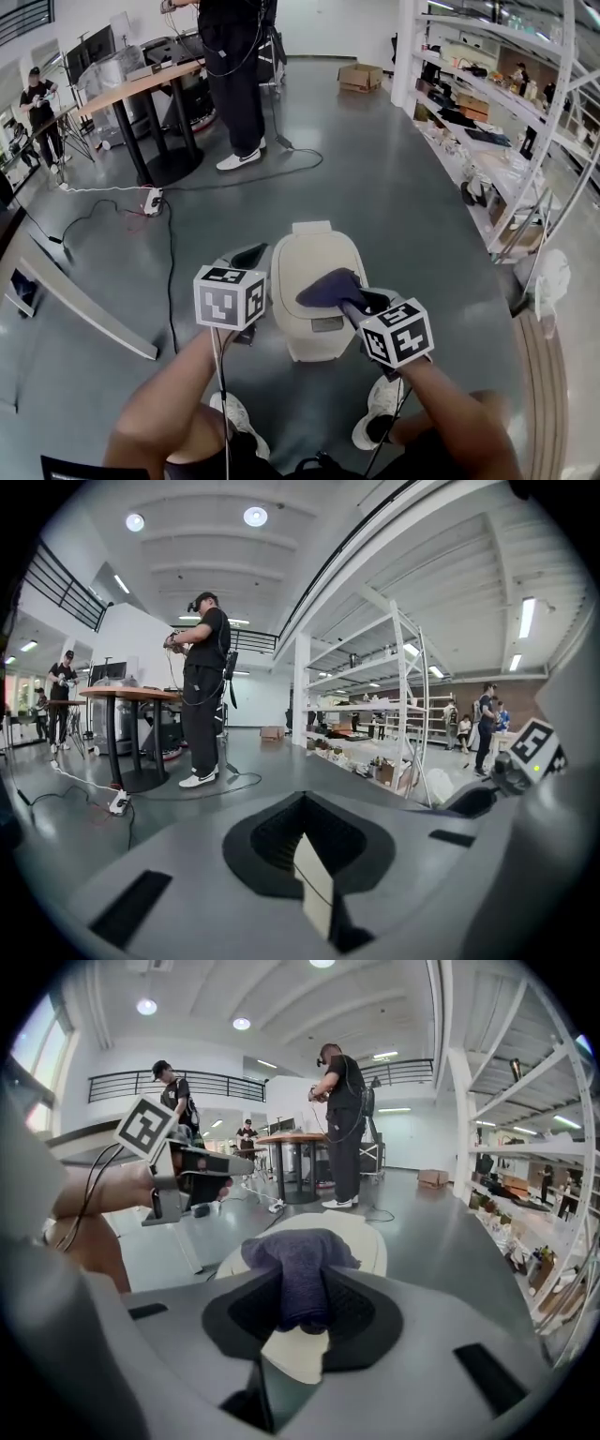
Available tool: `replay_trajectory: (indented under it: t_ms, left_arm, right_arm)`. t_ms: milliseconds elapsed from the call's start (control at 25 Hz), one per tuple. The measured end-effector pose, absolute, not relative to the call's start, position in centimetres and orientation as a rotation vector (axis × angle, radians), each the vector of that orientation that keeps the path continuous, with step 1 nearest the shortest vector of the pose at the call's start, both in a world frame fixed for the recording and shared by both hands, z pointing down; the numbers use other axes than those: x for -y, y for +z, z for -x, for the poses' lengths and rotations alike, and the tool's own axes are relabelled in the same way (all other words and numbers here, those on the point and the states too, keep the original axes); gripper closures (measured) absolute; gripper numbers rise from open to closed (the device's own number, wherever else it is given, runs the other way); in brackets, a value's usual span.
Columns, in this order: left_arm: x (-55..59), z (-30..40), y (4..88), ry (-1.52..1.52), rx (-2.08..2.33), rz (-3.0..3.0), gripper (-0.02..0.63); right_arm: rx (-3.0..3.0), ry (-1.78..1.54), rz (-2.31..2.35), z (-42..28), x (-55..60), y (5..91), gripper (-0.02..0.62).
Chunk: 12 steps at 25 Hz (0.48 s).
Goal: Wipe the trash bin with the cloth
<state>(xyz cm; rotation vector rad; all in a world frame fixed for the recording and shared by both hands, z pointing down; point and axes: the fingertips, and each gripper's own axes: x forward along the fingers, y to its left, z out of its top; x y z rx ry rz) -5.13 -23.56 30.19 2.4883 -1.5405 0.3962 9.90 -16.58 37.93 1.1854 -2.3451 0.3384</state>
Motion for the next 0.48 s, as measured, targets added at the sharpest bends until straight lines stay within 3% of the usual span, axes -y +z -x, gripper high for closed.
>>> replay_trajectory:
  t_ms: [480]
  left_arm:
    - [21.6, 7.0, 29.0, 0.401, 1.593, -2.506, 0.608]
  right_arm:
    - [2.274, 0.169, -0.997, -0.9, 13.3, 40.0, 0.497]
